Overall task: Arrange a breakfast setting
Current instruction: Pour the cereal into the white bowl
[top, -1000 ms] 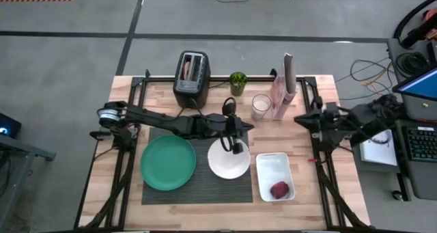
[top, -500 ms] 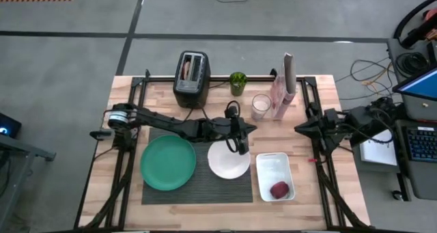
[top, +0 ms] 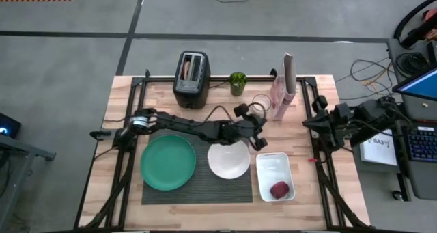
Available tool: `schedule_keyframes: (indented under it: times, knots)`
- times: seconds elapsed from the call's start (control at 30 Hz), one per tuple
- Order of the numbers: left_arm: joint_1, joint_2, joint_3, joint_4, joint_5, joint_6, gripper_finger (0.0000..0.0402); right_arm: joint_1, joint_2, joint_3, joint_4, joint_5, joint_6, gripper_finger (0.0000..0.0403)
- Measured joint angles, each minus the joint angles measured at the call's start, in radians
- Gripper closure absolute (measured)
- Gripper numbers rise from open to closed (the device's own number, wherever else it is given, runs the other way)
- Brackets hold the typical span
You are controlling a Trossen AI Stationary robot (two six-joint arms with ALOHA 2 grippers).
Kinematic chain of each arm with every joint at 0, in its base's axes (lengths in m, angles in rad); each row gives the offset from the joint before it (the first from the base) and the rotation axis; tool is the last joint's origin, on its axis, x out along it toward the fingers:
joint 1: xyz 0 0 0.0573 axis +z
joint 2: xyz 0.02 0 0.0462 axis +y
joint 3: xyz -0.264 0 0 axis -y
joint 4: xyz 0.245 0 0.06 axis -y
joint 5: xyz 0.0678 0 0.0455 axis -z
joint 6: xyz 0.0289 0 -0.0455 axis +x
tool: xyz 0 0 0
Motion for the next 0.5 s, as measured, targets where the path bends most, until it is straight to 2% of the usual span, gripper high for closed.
schedule_keyframes:
  times: [0.27, 0.5]
  knots:
    - [-0.002, 0.101, 0.117, -0.026, -0.014, 0.014, 0.0362, 0.000, -0.020, 0.000, -0.025, -0.004, -0.008, 0.0380]
    - [0.001, 0.126, 0.153, 0.043, -0.017, 0.066, 0.0268, 0.000, -0.030, 0.000, -0.035, -0.003, -0.008, 0.0380]
